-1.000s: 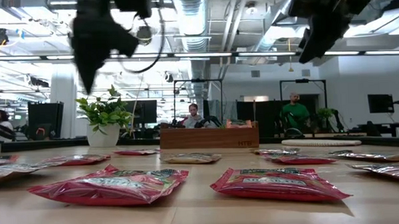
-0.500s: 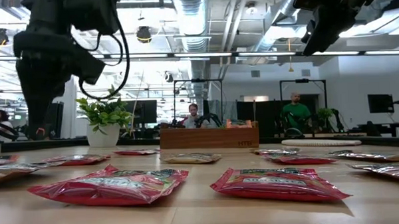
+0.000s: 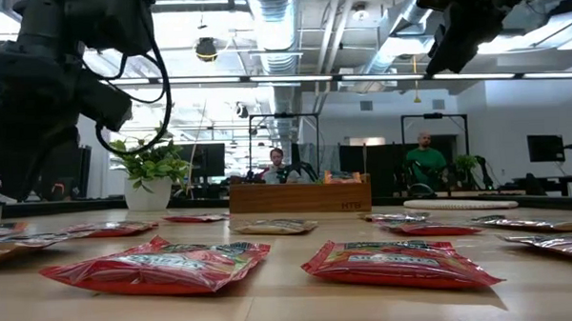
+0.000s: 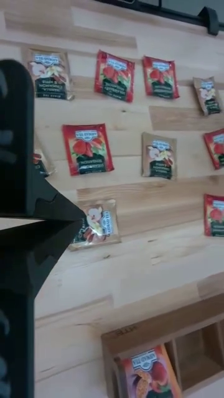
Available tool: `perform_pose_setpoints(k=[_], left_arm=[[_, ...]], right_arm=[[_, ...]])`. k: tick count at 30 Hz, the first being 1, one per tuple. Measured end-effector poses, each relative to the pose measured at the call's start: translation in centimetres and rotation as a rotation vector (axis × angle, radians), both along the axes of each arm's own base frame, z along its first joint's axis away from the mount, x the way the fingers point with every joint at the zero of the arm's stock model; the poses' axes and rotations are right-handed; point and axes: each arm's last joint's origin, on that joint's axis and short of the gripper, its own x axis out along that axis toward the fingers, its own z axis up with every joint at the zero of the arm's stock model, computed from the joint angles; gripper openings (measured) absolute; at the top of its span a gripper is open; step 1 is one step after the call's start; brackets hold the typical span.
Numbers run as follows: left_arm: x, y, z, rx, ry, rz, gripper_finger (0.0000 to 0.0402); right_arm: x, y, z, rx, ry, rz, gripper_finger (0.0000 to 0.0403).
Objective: Pick & Place Tea
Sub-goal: Put the orange tea bag into the right section of the wooden organizer
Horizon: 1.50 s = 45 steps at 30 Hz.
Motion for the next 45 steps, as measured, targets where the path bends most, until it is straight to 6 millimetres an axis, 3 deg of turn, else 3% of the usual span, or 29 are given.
perform_pose_setpoints(k=[21,30,35,45], left_arm=[[2.0,-0.9,-3.7,0.021,0.089,-0.061,0.0133],[2.1,-0.9,-3.6,0.022,0.101,-0.014,0.0133],[2.7,-1.0,-2.3,0.017,0.077,-0.008,0.0133],[1.9,-1.5,-1.8,0.072,0.106,-0.063,0.0133]], right_arm=[[0.3,0.0,0.3,0.006,-0.041,-0.004,0.0001],[0.3,0.0,0.3,0.006,-0.044,-0.003,0.0001],[0.3,0.0,0.3,0.006,-0.044,-0.004,0.0001],[0.4,0.0,0.4,0.005,-0.053,-0.002,0.0001]])
